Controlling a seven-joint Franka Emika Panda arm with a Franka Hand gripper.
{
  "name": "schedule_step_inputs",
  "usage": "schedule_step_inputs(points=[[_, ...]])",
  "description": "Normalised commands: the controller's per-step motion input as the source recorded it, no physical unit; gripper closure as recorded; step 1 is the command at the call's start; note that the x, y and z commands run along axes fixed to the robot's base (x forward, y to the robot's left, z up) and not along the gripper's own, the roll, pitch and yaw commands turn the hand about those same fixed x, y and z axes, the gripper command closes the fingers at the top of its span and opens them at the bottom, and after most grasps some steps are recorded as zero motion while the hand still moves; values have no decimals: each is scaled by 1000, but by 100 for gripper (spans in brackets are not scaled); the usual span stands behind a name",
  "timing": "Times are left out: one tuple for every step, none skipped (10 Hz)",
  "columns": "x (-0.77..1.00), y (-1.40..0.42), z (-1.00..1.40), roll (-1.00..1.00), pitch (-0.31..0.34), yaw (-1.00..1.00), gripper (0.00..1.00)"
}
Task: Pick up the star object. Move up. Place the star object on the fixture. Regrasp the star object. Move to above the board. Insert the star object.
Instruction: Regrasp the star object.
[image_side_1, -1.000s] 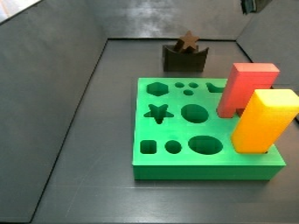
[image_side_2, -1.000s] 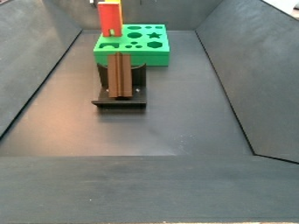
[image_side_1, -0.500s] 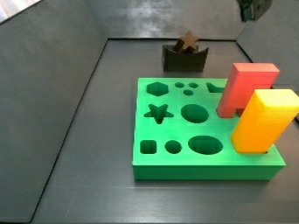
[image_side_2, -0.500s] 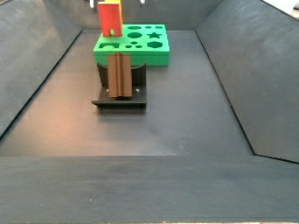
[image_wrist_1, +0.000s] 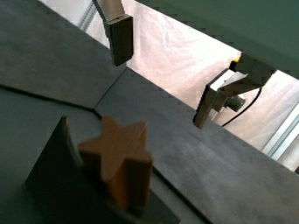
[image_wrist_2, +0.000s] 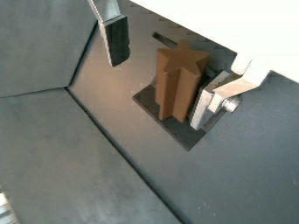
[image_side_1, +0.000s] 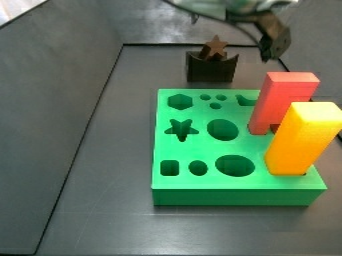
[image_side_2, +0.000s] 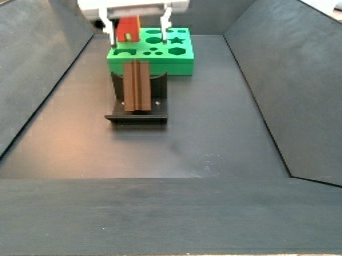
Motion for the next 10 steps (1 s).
schedule_step_inputs(points=[[92,36,-1000,66,-65,29,0],[107,31,-1000,61,-56,10,0],[112,25,-1000,62,-46,3,0],[114,18,-948,56,-36,0,0],[104,14,-853,51,-31,0,0],[86,8,-661,49,-27,5,0],[77,4,-520,50,-21,8,0],[56,-4,-399,59,-8,-11,0],[53,-2,-397,63,-5,-12,0],[52,0,-396,65,-4,-12,0]])
